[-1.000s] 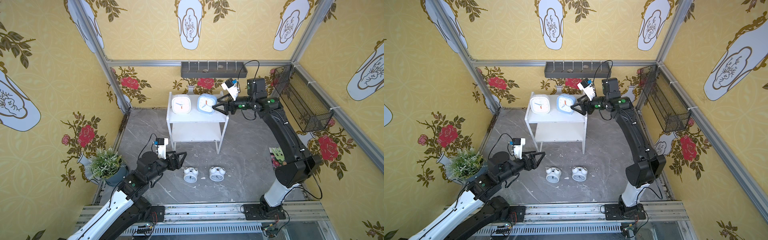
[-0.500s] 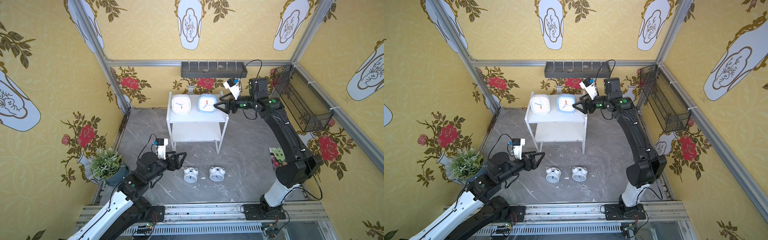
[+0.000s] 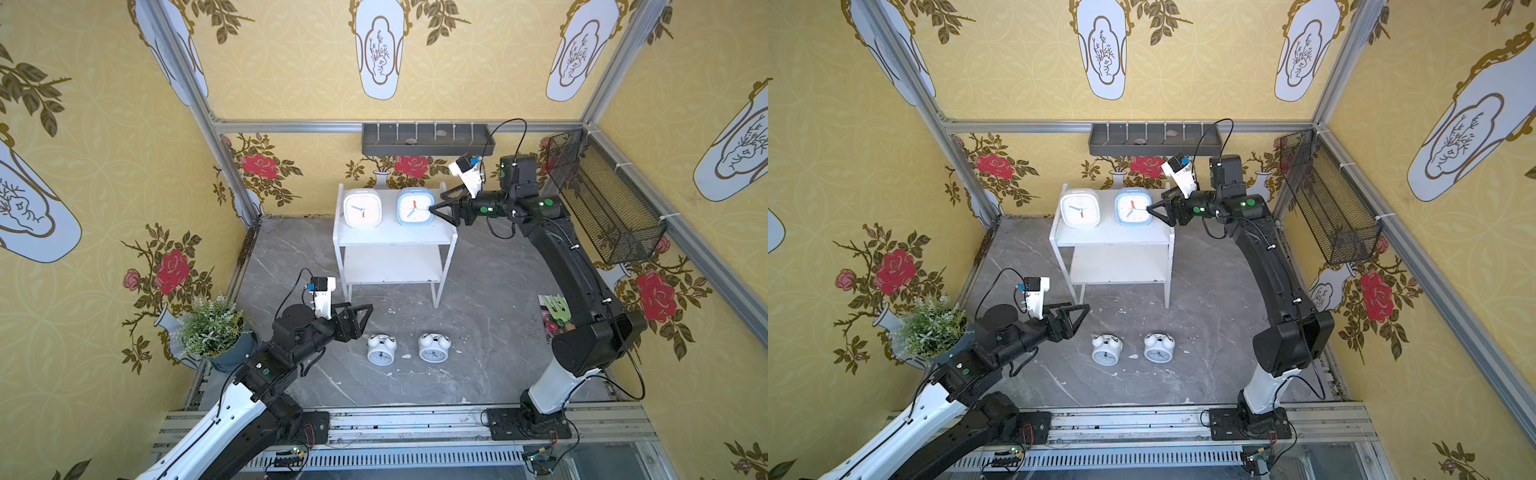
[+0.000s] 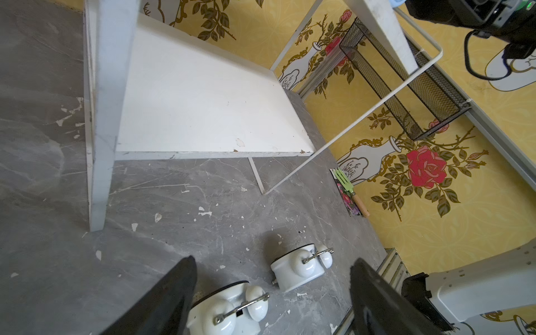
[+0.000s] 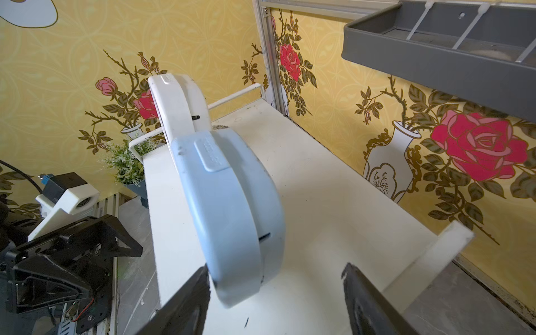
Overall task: Place the alarm clocks on the shelf by style
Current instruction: Place the alarm on the shelf, then pick up the alarm from the center of the board.
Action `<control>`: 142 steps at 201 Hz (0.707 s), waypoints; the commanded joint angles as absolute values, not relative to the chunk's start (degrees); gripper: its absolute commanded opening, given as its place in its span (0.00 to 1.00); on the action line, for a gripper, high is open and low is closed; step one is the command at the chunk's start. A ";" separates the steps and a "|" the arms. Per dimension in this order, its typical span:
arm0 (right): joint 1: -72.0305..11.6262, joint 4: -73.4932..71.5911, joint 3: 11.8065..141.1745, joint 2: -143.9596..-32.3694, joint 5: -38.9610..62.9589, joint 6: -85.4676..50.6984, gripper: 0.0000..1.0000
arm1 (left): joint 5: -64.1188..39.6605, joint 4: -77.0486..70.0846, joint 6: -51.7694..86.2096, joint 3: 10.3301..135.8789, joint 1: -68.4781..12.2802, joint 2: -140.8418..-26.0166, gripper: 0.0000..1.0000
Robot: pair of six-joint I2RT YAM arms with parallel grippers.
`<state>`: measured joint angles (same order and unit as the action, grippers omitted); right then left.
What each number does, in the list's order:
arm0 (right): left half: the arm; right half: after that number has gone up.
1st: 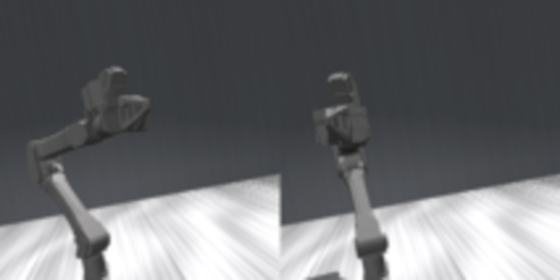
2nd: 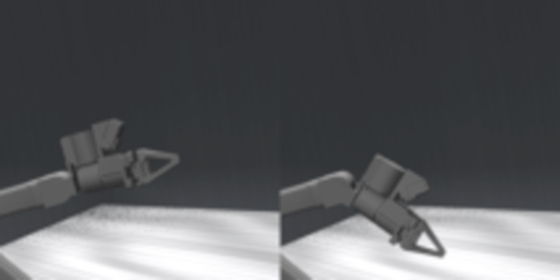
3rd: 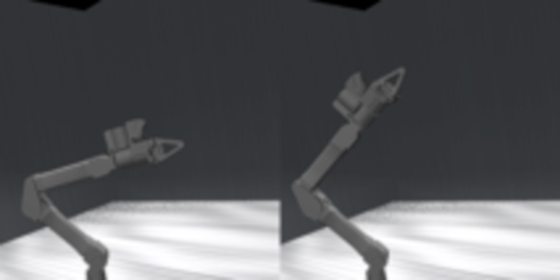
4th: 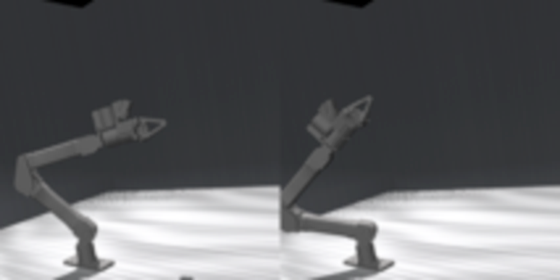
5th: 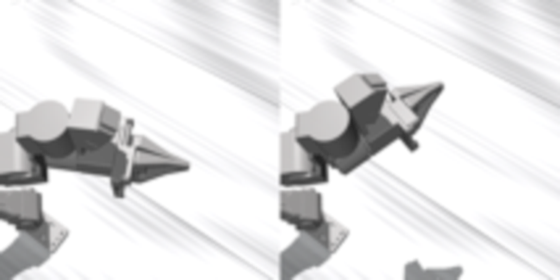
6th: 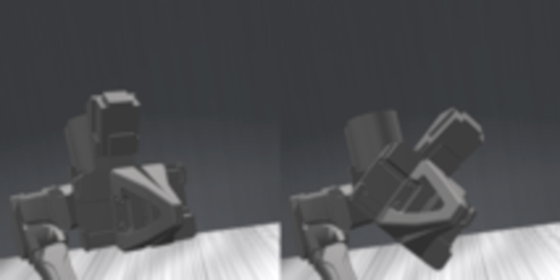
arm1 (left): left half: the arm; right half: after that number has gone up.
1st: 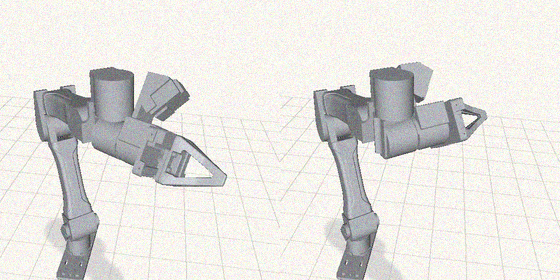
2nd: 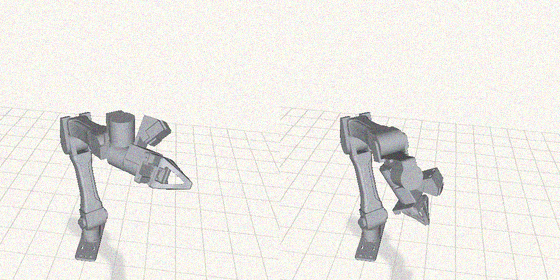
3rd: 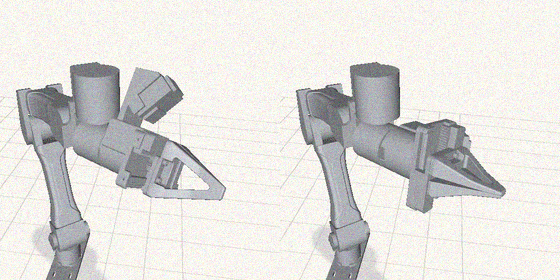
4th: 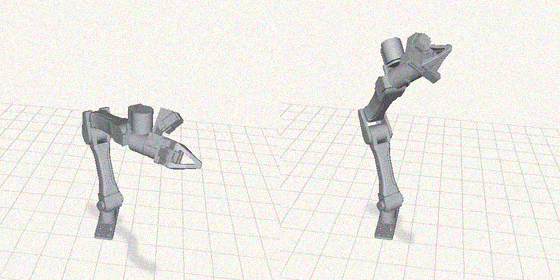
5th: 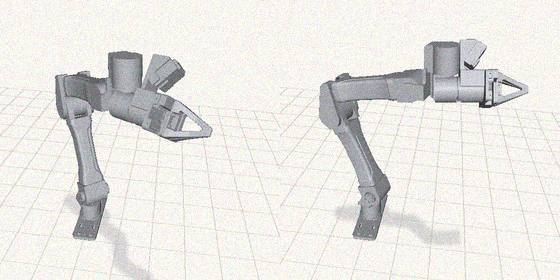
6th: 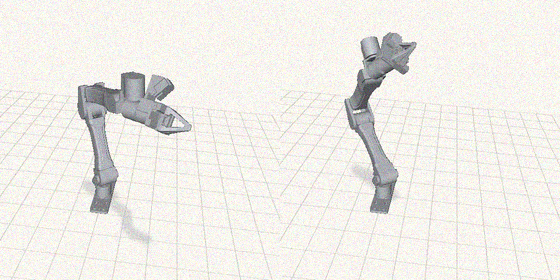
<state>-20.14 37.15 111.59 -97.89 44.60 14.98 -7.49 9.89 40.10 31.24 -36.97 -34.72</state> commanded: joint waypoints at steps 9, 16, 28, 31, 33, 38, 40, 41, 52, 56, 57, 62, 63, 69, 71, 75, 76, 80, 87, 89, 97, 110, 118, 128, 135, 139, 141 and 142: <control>-20.13 33.84 110.18 -96.07 44.88 14.58 0.74 | -7.05 8.76 39.81 30.67 -36.87 -34.45 0.86; -20.21 33.84 109.66 -95.46 44.91 14.45 0.74 | -7.03 8.79 39.81 30.59 -36.84 -34.38 0.87; -20.43 33.73 108.48 -93.94 44.62 14.23 0.74 | -6.73 8.92 39.81 30.59 -36.89 -34.43 0.87; -20.52 33.56 108.01 -93.36 44.38 14.06 0.74 | -6.64 8.96 39.81 30.65 -36.86 -34.45 0.87; -20.55 33.37 107.55 -92.93 44.19 13.95 0.74 | -6.62 9.01 39.86 30.67 -36.88 -34.45 0.87; -20.79 32.88 106.51 -91.70 43.72 13.73 0.74 | -6.38 9.05 39.90 30.72 -36.93 -34.45 0.87; -20.86 32.65 106.04 -91.17 43.40 13.65 0.74 | -6.34 9.10 39.86 30.75 -36.85 -34.45 0.87; -20.89 32.54 105.80 -90.98 43.24 13.50 0.74 | -6.25 9.12 39.84 30.80 -36.88 -34.45 0.87; -21.95 31.62 103.68 -87.93 39.99 12.57 0.74 | -5.49 9.57 39.83 31.02 -36.88 -34.58 0.88; -22.50 31.35 102.94 -86.92 38.19 12.16 0.74 | -5.31 9.77 39.82 31.10 -36.90 -34.63 0.89; -22.63 31.28 102.71 -86.70 37.77 12.05 0.74 | -5.20 9.77 39.82 31.15 -36.86 -34.67 0.89; -23.70 30.92 101.86 -85.32 35.23 11.29 0.74 | -4.79 10.04 39.65 31.28 -36.84 -34.75 0.89; -23.94 30.89 101.68 -85.07 34.49 11.14 0.74 | -4.72 10.08 39.60 31.33 -36.83 -34.82 0.89; -25.36 30.85 100.56 -83.56 31.07 10.53 0.73 | -4.16 10.55 39.55 31.54 -36.85 -35.03 0.89; -25.98 30.91 100.20 -82.96 29.83 10.28 0.72 | -3.96 10.72 39.55 31.62 -36.88 -35.13 0.89; -27.12 31.02 99.32 -81.99 27.27 9.87 0.71 | -3.49 11.07 39.55 31.77 -36.86 -35.28 0.90; -27.40 31.02 99.05 -81.73 26.60 9.68 0.71 | -3.46 11.12 39.55 31.79 -36.84 -35.31 0.90; -28.63 30.85 97.99 -80.58 23.90 8.98 0.70 | -3.14 11.37 39.55 31.88 -36.87 -35.40 0.90; -30.67 30.73 96.08 -78.58 19.41 7.38 0.68 | -2.89 11.53 39.55 31.90 -36.91 -35.51 0.90; -31.18 30.80 95.45 -78.00 18.39 6.85 0.68 | -2.74 11.56 39.59 31.90 -36.85 -35.51 0.90; -32.91 31.15 93.45 -75.91 14.75 5.23 0.66 | -2.45 11.51 39.92 31.75 -36.87 -35.51 0.91; -36.77 31.46 89.04 -71.61 6.86 1.02 0.64 | -1.48 11.68 40.88 31.40 -36.86 -35.42 0.92; -38.94 31.87 85.89 -68.45 3.90 -0.82 0.63 | -0.78 12.14 41.52 31.27 -36.87 -35.42 0.92; -42.72 31.98 82.00 -64.38 -1.01 -3.28 0.62 | -0.08 12.73 42.16 31.12 -36.91 -35.57 0.92; -45.70 32.66 79.60 -61.95 -4.28 -4.90 0.62 | 0.03 13.10 42.59 31.20 -36.91 -35.76 0.92; -47.42 33.35 78.59 -60.86 -5.96 -5.66 0.61 | 0.00 13.37 42.75 31.25 -36.93 -35.90 0.91; -48.24 33.72 78.14 -60.35 -6.94 -6.09 0.60 | 0.00 13.54 42.83 31.28 -36.92 -35.98 0.91; -48.64 33.91 77.87 -60.14 -7.29 -6.30 0.60 | 0.00 13.62 42.86 31.33 -36.92 -36.01 0.91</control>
<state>-42.09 32.88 83.07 -65.52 8.62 1.43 -1.80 12.16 41.17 31.64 -36.97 -35.51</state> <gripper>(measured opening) 0.619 0.920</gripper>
